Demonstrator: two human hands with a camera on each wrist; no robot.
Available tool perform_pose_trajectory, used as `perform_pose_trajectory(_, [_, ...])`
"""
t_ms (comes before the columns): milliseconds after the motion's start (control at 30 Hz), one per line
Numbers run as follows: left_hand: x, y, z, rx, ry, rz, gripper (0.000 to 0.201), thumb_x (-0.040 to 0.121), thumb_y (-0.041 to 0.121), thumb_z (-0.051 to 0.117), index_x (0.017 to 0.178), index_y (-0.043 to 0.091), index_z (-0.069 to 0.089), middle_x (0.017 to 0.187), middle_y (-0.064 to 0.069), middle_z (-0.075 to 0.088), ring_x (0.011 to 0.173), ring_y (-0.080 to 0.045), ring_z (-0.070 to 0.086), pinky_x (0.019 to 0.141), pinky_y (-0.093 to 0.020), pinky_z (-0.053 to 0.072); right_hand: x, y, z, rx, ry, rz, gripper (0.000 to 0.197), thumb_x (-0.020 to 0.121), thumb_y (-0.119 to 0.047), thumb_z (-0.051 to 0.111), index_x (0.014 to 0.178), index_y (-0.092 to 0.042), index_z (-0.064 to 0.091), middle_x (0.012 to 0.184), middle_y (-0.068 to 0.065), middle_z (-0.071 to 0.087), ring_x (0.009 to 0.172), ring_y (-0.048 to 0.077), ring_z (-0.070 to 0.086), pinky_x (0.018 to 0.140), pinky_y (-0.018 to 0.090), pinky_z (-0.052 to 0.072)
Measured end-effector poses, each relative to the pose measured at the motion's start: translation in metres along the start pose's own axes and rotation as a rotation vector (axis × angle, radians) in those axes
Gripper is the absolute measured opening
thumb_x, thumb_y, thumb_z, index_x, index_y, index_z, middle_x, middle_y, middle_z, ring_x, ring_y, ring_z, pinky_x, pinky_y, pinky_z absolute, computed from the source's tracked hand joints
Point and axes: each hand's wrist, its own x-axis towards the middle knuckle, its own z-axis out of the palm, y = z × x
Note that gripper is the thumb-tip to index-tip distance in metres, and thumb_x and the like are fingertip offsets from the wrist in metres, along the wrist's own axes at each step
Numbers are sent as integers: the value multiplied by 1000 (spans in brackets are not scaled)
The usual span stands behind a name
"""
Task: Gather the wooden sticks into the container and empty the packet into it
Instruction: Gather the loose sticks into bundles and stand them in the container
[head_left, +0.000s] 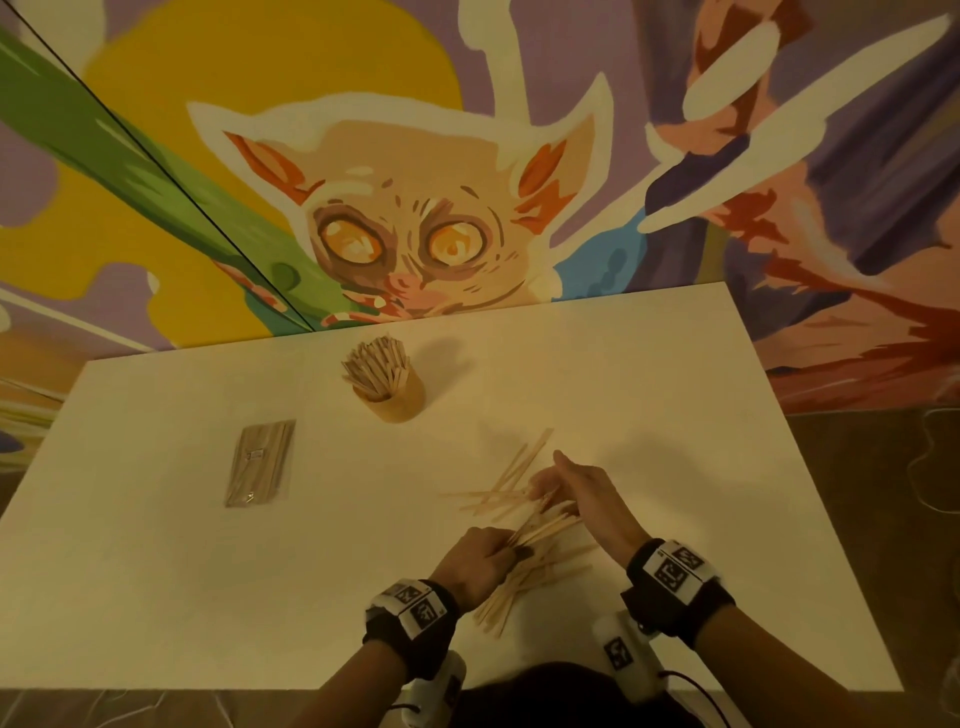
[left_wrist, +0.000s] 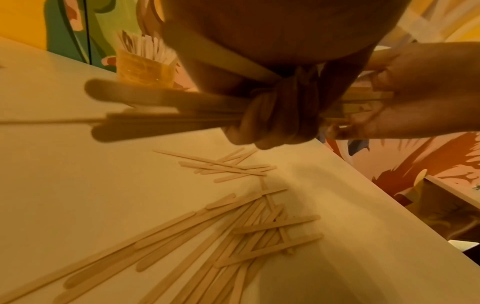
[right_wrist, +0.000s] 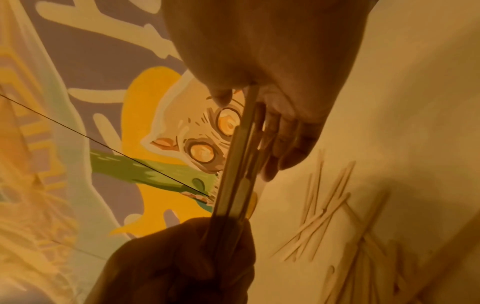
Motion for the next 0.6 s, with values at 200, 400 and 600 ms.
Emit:
perform_pose_trajectory(200, [1,8,1,41,30,12,25,82,40,38,63,25,44,64,2,52,63,-18,46,68,-41,40,-5,5,5,-299,-23,-122,32,95,-19,55,72,-13,77,80,-2,76,83,10,70,87,34,54])
perform_pose_trajectory(400, [4,15,4,102,-23,19,18,84,23,46,68,29,49,62,9,51,57,-10,43,59,-28,35,-6,4,11,-331,41,-158,22,94,-15,57,80,-12,74,71,0,73,72,14,68,78,34,55])
perform_pose_trajectory(600, [9,22,4,277,33,62,10,83,18,53,76,21,47,64,7,47,57,-12,42,56,-27,35,5,5,6,-417,138,-41,14,90,-23,65,88,-10,70,83,4,70,63,11,60,58,26,52])
